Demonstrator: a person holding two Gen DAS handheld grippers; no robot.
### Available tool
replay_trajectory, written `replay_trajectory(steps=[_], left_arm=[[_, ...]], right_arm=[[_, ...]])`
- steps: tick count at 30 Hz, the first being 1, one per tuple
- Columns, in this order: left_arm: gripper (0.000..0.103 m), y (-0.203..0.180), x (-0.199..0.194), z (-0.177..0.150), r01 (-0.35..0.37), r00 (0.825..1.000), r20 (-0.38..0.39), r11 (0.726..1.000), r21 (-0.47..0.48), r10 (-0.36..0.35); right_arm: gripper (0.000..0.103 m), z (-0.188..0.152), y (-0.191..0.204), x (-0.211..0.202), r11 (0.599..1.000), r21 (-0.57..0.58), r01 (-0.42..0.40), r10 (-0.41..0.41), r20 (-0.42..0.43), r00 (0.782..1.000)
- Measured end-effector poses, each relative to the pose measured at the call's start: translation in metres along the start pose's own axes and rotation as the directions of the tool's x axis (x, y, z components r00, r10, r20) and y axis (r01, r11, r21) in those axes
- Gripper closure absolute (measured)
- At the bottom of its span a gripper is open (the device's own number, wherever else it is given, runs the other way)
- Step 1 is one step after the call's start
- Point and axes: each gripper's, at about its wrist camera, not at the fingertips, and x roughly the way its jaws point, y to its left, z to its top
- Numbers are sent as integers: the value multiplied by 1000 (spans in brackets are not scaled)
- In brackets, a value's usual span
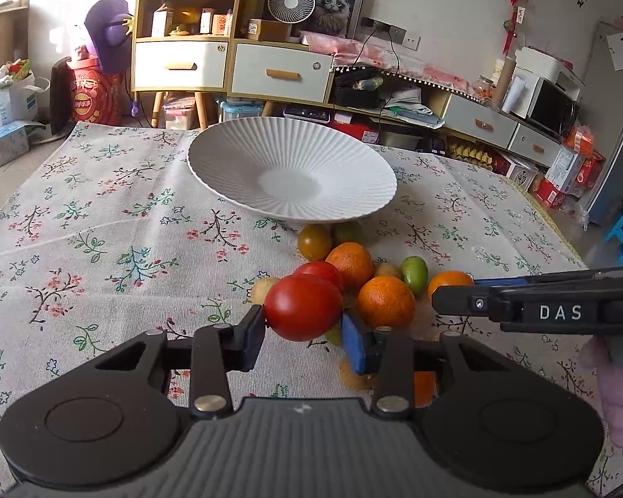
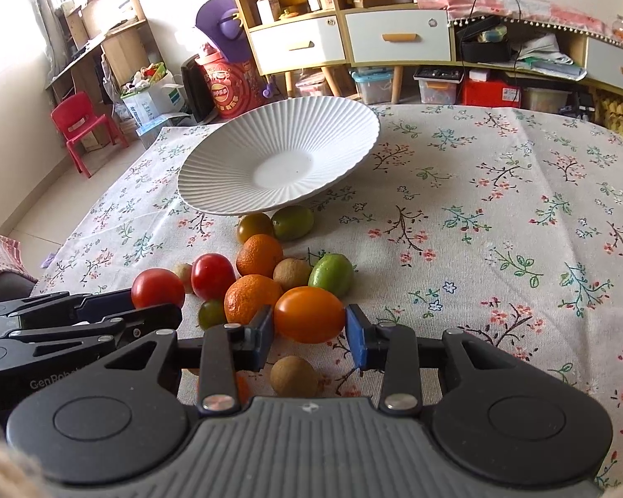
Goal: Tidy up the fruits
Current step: 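Grasp the large red tomato with the left tool while the right tool grasps a small orange tomato, then lift both tomatoes and carry them over the white ribbed bowl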
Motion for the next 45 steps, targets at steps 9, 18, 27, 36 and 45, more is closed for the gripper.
replay_trajectory(steps=[9,18,27,36,45], left_arm=[[69,-1,1,25,-3,999,40,1000,21,2],[69,6,31,64,-21,998,62,995,94,15],[69,10,77,78,24,1000,16,990,140,-26],[69,17,101,84,45,999,-12,992,116,-44],[69,19,111,88,50,999,-28,992,119,-47]], right_arm=[[69,22,7,-1,1000,-28,0,1,26,1000],[69,72,6,25,999,-18,-43,43,39,998],[69,104,-5,75,997,41,-66,67,-26,997],[69,120,-4,104,995,82,-53,58,-66,996],[69,126,-5,118,993,116,-28,37,-83,996]])
